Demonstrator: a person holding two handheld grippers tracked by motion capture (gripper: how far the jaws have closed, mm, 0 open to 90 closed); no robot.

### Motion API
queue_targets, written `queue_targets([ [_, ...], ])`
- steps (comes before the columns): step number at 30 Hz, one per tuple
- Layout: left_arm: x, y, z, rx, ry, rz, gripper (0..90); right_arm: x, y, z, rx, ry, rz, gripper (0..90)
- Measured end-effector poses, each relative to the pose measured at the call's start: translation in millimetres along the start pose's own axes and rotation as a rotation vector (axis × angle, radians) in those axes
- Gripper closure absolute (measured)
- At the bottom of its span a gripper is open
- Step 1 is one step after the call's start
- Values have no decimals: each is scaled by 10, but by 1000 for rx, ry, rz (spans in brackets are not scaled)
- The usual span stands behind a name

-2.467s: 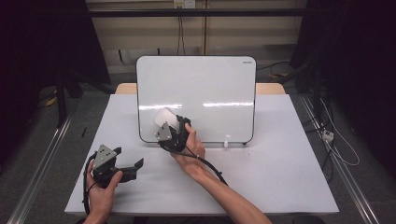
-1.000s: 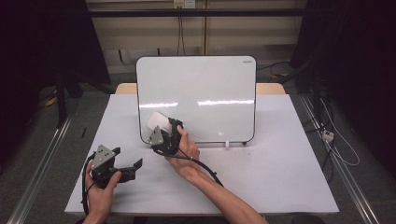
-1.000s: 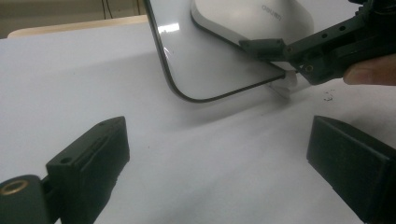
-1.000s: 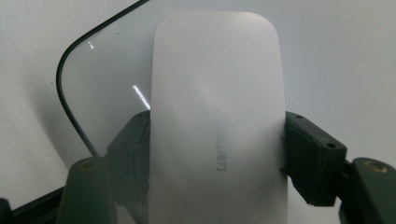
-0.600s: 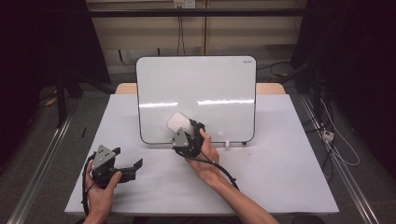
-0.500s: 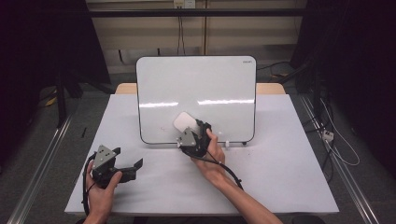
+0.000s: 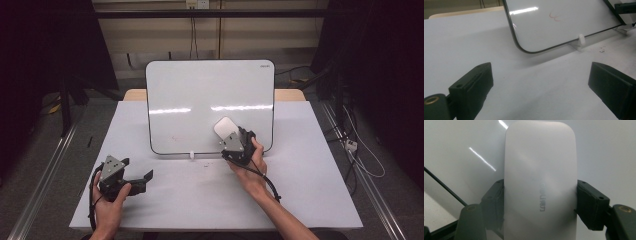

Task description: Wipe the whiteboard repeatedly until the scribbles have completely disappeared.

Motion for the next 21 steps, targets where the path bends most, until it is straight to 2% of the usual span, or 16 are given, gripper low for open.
queue_targets([
  [4,-5,-1,7,0,-1,2,59,-39,58,27,40,19,3,312],
  [8,-11,-17,27,5,0,2,59,-83,125,40,52,6,-12,310],
  [14,-15,-22,41,9,2,1,59,-223,328,79,37,-20,-42,310],
  [15,-17,-21,37,10,0,3,59,-223,328,79,37,-20,-42,310],
  [16,-17,-21,31,9,-5,1,59,-273,434,94,30,-35,-59,310],
  [18,-15,-15,24,10,-5,1,59,-320,511,107,22,-48,-77,310],
  [21,-15,-4,17,13,-7,3,59,-401,585,125,2,-56,-74,312],
])
Point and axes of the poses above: each handheld gripper's, and its own axes: z roughly forward along the jaws, x roughly out of its underside, y roughly to its left, the point moved 1 cm from there along z, roughly forward along the jaws
